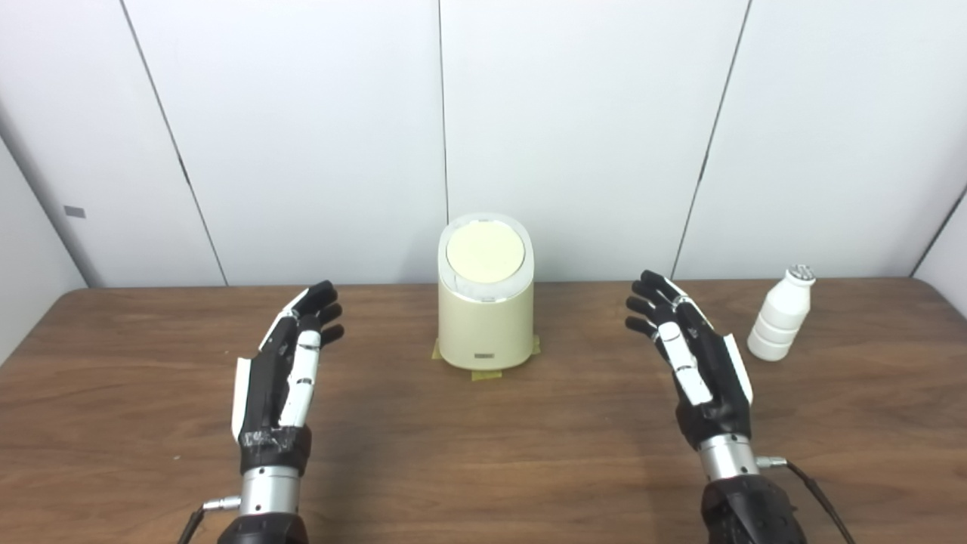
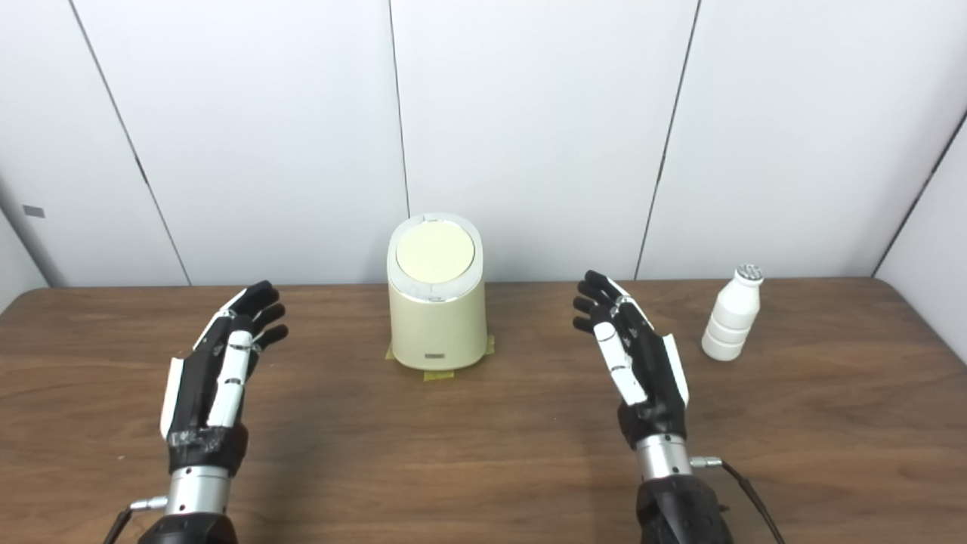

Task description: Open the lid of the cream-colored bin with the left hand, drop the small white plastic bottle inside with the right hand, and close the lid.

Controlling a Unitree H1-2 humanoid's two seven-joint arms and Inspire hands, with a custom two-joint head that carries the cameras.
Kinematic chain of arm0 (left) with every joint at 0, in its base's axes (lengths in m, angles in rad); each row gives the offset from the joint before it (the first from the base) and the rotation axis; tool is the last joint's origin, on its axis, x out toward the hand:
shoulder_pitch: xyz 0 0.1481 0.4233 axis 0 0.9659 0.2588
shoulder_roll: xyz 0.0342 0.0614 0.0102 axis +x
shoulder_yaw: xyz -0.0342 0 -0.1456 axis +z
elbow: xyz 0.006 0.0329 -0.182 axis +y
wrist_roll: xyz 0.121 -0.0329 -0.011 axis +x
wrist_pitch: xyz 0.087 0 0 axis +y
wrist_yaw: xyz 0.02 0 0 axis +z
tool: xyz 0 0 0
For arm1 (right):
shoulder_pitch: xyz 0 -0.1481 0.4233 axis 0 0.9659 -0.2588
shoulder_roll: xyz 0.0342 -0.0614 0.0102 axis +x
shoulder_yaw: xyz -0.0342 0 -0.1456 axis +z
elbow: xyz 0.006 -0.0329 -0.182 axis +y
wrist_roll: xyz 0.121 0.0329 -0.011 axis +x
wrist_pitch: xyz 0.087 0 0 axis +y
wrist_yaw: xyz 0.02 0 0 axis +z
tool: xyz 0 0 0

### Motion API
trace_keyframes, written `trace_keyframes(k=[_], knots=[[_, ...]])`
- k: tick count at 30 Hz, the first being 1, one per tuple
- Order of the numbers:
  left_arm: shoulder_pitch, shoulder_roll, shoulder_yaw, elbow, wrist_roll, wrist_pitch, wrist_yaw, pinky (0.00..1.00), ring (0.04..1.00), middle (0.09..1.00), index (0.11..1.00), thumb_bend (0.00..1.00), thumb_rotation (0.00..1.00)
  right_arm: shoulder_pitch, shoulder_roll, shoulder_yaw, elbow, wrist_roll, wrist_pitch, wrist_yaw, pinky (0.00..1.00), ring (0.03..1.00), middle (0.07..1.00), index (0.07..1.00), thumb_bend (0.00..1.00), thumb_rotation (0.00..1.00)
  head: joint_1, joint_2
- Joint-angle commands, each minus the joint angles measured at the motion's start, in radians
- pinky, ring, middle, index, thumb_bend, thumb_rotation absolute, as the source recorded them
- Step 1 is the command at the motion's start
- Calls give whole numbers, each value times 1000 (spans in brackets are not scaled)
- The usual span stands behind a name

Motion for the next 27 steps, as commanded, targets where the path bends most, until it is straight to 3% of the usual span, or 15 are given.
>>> trace_keyframes(k=[1, 20, 23, 27], knots=[[-29, 2, -5, -21, 6, -19, -4, 789, 833, 842, 826, 236, 681, -38, -3, -2, -31, 4, -21, 6, 750, 803, 821, 808, 179, 682, -1, 1], [-32, 4, -7, -13, 4, -19, -7, 793, 836, 844, 830, 216, 661, -38, 1, 1, -38, -5, -9, 1, 743, 804, 821, 808, 173, 678, -10, 0], [-45, 9, -11, -18, 12, -5, -9, 809, 853, 854, 838, 258, 685, -40, 0, 2, -44, 1, 0, 4, 749, 808, 824, 811, 169, 688, -17, 0], [-78, 26, -29, -41, 108, 28, 9, 898, 903, 891, 873, 431, 828, -40, -5, 2, -38, 6, -1, 10, 743, 807, 825, 812, 177, 691, -10, -2]])
